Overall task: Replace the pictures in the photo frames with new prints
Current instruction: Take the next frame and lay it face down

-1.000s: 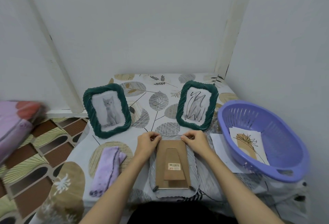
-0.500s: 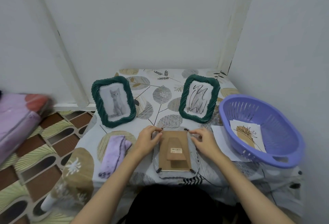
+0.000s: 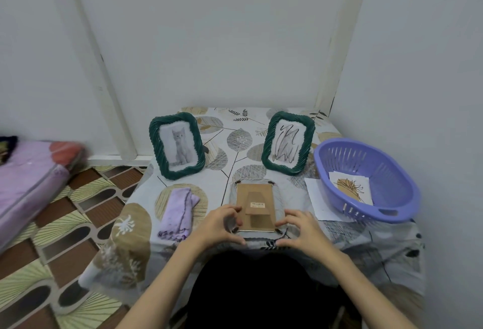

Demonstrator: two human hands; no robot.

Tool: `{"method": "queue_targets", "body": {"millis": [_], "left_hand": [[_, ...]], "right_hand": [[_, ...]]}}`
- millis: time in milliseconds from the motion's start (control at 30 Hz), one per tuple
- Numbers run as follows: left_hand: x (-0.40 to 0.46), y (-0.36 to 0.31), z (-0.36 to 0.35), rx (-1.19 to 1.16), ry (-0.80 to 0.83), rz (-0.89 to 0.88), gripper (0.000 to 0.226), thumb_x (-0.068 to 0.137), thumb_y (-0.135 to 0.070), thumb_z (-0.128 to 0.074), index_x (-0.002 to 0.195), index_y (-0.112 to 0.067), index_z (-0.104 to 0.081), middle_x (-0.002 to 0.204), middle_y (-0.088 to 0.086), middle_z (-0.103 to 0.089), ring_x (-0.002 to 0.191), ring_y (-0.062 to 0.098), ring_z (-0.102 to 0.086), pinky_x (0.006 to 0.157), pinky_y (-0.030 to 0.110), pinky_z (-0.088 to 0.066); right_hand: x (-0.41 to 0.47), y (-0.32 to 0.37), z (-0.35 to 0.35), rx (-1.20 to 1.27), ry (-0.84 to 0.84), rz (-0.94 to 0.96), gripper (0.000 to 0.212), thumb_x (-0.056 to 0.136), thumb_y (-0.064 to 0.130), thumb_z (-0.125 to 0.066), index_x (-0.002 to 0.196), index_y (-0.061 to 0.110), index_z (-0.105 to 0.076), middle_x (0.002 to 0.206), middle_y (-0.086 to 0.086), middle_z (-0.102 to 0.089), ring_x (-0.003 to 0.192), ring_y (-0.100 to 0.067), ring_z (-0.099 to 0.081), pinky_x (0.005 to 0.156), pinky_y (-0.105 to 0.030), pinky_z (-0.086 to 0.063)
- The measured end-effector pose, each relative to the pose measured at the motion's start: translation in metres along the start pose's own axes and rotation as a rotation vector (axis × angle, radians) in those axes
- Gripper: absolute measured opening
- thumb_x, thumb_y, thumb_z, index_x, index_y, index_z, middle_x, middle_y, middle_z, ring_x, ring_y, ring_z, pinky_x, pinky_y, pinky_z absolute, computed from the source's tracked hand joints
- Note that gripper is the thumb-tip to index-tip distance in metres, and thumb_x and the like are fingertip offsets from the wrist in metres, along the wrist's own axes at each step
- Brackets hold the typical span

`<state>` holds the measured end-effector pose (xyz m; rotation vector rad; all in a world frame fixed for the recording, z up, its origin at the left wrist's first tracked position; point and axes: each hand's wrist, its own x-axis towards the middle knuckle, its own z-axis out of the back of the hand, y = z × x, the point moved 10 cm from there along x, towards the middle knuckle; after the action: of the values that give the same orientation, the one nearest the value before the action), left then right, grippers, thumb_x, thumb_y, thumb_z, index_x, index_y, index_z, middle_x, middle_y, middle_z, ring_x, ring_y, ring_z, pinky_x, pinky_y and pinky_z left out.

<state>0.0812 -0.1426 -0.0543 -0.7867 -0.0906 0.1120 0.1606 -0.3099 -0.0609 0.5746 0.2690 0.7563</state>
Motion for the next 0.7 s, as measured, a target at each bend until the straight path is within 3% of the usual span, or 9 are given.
{"method": "queue_targets", "body": {"millis": [133,333,467,600,700], "left_hand": [[0.0,0.004,0.006,-0.034,-0.104,0.029,0.037,0.054,-0.023,-0.088,0.076,-0.021,-0.058,0.127,0.006,-0.058,0.12,0.01,-0.05,0.088,0.009,-0.031],[-0.001,0.008,0.003,-0.144,-0.152,0.025,0.041,0.054,-0.016,-0.088,0.062,-0.041,-0.056,0.128,0.011,-0.058,0.129,0.016,-0.044,0.095,0.008,-0.028],[-0.001,0.009,0.0,-0.163,-0.13,0.041,0.032,0.056,-0.015,-0.086,0.065,-0.03,-0.059,0.131,0.011,-0.055,0.132,0.012,-0.038,0.099,0.009,-0.025],[-0.001,0.007,-0.001,-0.161,-0.12,0.029,0.031,0.058,-0.016,-0.086,0.065,-0.032,-0.06,0.133,0.009,-0.053,0.132,0.011,-0.037,0.101,0.009,-0.024],[0.0,0.012,-0.002,-0.19,-0.085,0.031,0.034,0.055,-0.022,-0.087,0.065,-0.039,-0.06,0.128,0.005,-0.056,0.128,0.007,-0.041,0.098,0.007,-0.029]], "right_hand": [[0.003,0.006,0.007,-0.066,-0.085,-0.012,0.034,0.073,0.039,-0.073,0.105,0.029,-0.066,0.134,0.001,-0.047,0.126,-0.02,-0.036,0.102,-0.029,-0.027],[0.002,0.005,0.005,-0.104,-0.095,-0.039,0.03,0.078,0.038,-0.068,0.106,0.031,-0.063,0.133,0.006,-0.047,0.126,-0.018,-0.035,0.097,-0.029,-0.025],[0.001,0.004,0.002,-0.085,-0.092,-0.046,0.023,0.079,0.037,-0.067,0.101,0.031,-0.064,0.132,0.007,-0.047,0.127,-0.017,-0.034,0.095,-0.029,-0.022],[-0.002,0.006,0.001,-0.081,-0.102,-0.034,0.016,0.081,0.035,-0.065,0.096,0.03,-0.065,0.13,0.005,-0.048,0.127,-0.016,-0.034,0.084,-0.025,-0.016],[0.0,0.003,0.0,0.014,-0.056,-0.036,0.011,0.076,0.044,-0.067,0.084,0.048,-0.062,0.129,0.003,-0.051,0.127,-0.017,-0.035,0.096,-0.031,-0.025]]}}
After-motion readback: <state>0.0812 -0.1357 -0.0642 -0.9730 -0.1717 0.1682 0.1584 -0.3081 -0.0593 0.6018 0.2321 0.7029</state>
